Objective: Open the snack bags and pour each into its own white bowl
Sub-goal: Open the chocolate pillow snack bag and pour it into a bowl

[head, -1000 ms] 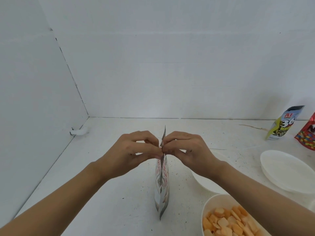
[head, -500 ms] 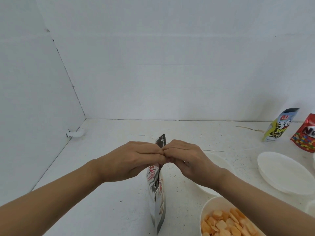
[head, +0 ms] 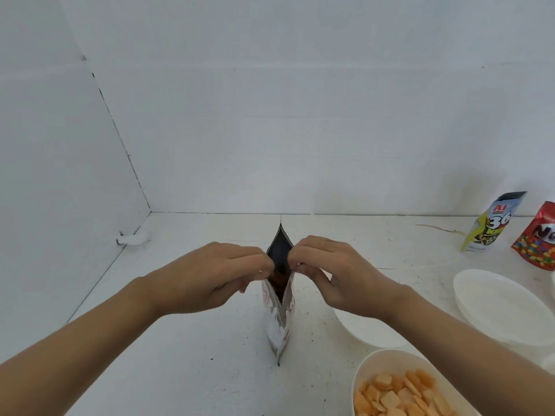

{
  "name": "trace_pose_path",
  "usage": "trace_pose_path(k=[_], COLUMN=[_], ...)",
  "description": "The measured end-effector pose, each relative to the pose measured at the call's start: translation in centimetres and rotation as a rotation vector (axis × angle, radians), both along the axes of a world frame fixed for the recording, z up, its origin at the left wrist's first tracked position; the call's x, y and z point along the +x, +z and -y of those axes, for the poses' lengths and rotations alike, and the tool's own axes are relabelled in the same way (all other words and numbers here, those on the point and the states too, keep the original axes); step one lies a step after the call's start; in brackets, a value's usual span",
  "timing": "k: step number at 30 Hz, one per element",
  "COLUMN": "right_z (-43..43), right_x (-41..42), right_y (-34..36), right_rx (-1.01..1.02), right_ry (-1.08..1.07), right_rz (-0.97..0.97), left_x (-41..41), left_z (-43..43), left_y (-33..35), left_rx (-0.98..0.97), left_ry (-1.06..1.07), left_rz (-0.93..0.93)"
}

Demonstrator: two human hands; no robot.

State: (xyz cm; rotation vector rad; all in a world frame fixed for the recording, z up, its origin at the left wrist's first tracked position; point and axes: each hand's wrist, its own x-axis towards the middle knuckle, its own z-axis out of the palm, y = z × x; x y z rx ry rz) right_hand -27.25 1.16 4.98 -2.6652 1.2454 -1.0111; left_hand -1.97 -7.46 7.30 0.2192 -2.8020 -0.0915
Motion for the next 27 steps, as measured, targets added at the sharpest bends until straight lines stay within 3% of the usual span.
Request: trace_pose_path(k=[3, 9, 16, 27], right_z=[0.1, 0.8, 0.5, 0.7], right_x=[0.4, -0.3, -2.6, -1.1], right_y=[0.5, 1.5, 1.4, 0.7], right_rx=[0.061, -0.026, -0.084, -0.109], right_ry=[0.035, 0.040, -0.140, -0.177], right_rz=[-0.045, -0.248, -0.296, -0.352], left_x=[-0.5, -0.9, 0.9, -0.4], left_z=[0.3, 2.2, 3.4, 2.4], left_y=[0.8, 2.1, 1.9, 0.6], left_rx=[0.025, -0.078, -0.101, -0.013], left_ry=[0.004, 0.005, 0.116, 0.154], left_rz=[0.031, 0.218, 0.133, 0.008])
